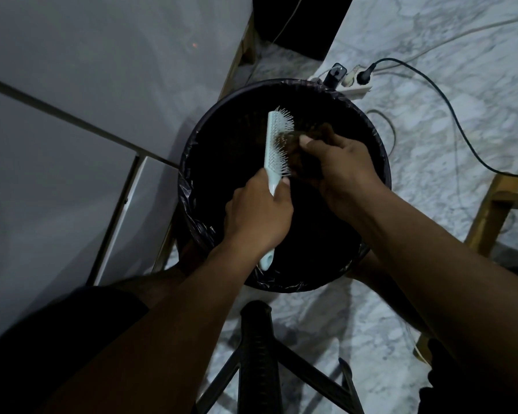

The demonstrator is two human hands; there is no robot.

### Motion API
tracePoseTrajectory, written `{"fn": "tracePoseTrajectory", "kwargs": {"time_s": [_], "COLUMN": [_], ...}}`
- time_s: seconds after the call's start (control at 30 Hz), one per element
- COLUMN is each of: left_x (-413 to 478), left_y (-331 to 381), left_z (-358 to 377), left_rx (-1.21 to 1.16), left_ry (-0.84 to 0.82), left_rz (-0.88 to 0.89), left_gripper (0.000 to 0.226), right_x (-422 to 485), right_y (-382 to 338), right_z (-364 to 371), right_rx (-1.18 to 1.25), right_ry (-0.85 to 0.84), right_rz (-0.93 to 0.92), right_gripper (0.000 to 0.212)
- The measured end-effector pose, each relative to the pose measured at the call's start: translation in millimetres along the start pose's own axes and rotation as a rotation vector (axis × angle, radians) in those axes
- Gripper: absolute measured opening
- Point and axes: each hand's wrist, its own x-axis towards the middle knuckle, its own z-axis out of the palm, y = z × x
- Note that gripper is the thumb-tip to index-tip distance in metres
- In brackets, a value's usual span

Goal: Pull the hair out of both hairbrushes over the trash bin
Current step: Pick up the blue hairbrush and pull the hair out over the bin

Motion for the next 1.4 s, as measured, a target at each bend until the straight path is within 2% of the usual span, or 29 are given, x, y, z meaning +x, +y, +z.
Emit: {"fn": "tracePoseTrajectory", "kwargs": {"time_s": [0.07, 0.13, 0.23, 0.3, 0.4, 0.53, 0.67, 0.8, 0.93, 1.03, 1.17, 1.27, 1.33, 1.4], "left_x": [0.5, -0.5, -2.1, -2.7, -2.8, -1.1, -0.8, -2.3, -3.9, -2.9, 1.1, 3.6, 4.6, 4.7], "left_y": [-0.9, -1.4, -1.7, -1.3, 0.6, 2.0, 1.1, -1.1, -0.6, 0.7, 1.5, 0.8, -0.6, -2.4], "left_z": [0.1, 0.4, 1.2, 1.1, -0.5, -3.0, -2.0, 0.1, 2.4, 2.0, 0.7, 0.0, 0.1, 1.4], "left_rx": [-0.013, 0.017, 0.062, 0.066, 0.041, 0.013, -0.004, 0.092, 0.130, 0.050, -0.078, -0.167, -0.191, -0.169], "left_ry": [0.002, 0.003, 0.009, 0.012, 0.001, 0.008, 0.026, 0.023, 0.010, 0.000, 0.014, 0.009, 0.004, -0.010], "left_rz": [-0.016, -0.014, 0.006, 0.022, 0.037, 0.037, 0.009, 0.029, 0.063, 0.074, 0.067, -0.003, -0.034, -0.031], "left_gripper": [0.023, 0.022, 0.023, 0.025, 0.025, 0.023, 0.023, 0.023, 0.022, 0.024, 0.026, 0.026, 0.023, 0.019], "right_x": [-1.7, -3.4, -4.6, -3.2, -0.6, 0.0, -0.4, -3.9, -1.6, -0.6, 0.3, 0.7, -1.6, -3.5], "right_y": [-2.0, -0.1, 3.0, 2.1, 1.0, 3.0, -0.8, 3.0, 3.3, 0.6, 0.2, -1.8, -1.4, 1.4], "right_z": [1.5, 1.7, 2.2, 0.5, -1.7, 1.3, 2.0, 4.0, -1.5, -2.6, 0.6, 2.3, 3.8, 4.2], "right_rx": [0.012, -0.064, -0.262, -0.260, -0.108, 0.071, 0.109, -0.175, -0.369, -0.194, 0.130, 0.258, 0.187, -0.105], "right_ry": [-0.067, -0.108, -0.061, -0.019, 0.014, -0.022, -0.082, -0.069, 0.022, 0.057, 0.045, -0.025, -0.136, -0.151], "right_rz": [0.015, -0.054, -0.210, -0.233, -0.156, -0.003, 0.062, -0.153, -0.268, -0.191, 0.022, 0.135, 0.090, -0.059], "right_gripper": [0.018, 0.025, 0.030, 0.024, 0.020, 0.027, 0.025, 0.031, 0.017, 0.003, 0.006, 0.014, 0.018, 0.029]}}
